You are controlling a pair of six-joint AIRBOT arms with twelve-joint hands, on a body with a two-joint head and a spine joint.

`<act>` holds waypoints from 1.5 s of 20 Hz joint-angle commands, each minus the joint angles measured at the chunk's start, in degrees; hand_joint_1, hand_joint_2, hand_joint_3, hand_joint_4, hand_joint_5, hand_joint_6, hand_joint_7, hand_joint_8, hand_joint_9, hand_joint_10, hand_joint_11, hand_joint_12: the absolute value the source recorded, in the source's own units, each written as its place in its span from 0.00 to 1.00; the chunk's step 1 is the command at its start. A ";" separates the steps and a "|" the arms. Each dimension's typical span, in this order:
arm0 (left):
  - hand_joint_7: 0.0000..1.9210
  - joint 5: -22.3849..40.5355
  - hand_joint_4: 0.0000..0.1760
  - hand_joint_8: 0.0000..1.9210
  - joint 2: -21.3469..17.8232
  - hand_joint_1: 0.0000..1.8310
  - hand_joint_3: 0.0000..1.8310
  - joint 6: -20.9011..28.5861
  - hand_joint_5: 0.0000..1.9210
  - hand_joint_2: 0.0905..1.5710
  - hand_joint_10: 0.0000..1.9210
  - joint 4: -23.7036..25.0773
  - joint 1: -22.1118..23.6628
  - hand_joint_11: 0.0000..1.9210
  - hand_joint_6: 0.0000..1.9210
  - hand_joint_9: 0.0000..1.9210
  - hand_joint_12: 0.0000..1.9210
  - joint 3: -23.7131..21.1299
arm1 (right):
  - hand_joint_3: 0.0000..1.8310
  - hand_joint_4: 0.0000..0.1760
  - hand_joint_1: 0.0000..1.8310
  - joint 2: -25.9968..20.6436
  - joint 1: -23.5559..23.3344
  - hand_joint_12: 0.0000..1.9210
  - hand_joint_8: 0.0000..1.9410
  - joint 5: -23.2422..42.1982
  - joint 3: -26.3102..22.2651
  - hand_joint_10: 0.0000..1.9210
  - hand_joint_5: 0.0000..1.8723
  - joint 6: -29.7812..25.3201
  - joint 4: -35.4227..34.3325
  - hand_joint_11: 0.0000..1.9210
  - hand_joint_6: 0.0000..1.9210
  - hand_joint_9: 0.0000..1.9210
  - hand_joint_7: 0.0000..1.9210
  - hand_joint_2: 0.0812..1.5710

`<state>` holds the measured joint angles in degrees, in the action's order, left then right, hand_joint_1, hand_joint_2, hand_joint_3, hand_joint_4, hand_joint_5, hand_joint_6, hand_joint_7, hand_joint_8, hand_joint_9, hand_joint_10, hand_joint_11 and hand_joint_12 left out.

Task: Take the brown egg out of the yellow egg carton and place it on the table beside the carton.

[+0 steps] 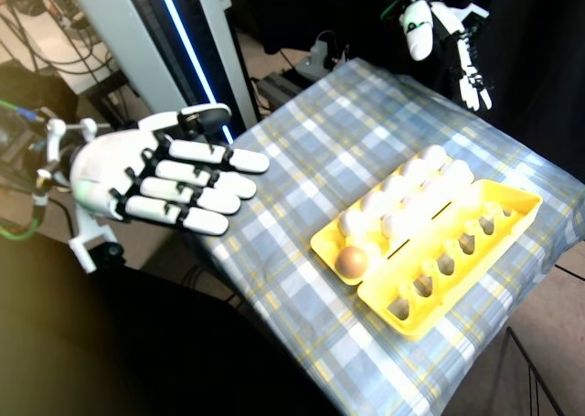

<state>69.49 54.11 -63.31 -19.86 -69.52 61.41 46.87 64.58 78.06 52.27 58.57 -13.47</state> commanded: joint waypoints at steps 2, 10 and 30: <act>0.14 7.33 0.05 0.00 -0.04 0.00 0.00 0.32 0.22 0.69 0.00 0.08 0.31 0.01 0.00 0.09 0.01 0.09 | 0.01 0.28 0.00 -0.29 -0.41 0.18 0.00 7.03 0.10 0.00 0.02 -0.06 0.12 0.00 0.00 0.01 0.01 0.53; 0.15 7.39 0.00 0.00 -0.01 0.00 0.00 0.33 0.23 0.70 0.00 0.25 0.37 0.03 0.00 0.10 0.02 0.16 | 0.01 0.47 0.00 0.44 -3.25 0.20 0.01 3.20 3.51 0.01 0.03 -0.14 0.05 0.01 0.00 0.06 0.07 0.57; 0.16 7.39 0.06 0.00 0.48 0.00 0.00 0.35 0.23 0.70 0.00 0.26 0.34 0.03 0.00 0.11 0.02 0.40 | 0.00 0.00 0.18 17.94 -24.49 0.28 0.00 -29.01 26.36 0.01 0.21 -2.48 7.13 0.00 0.00 0.12 0.18 0.58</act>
<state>69.49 54.17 -63.31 -19.53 -69.52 61.47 65.14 41.21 43.00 78.83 56.27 -5.93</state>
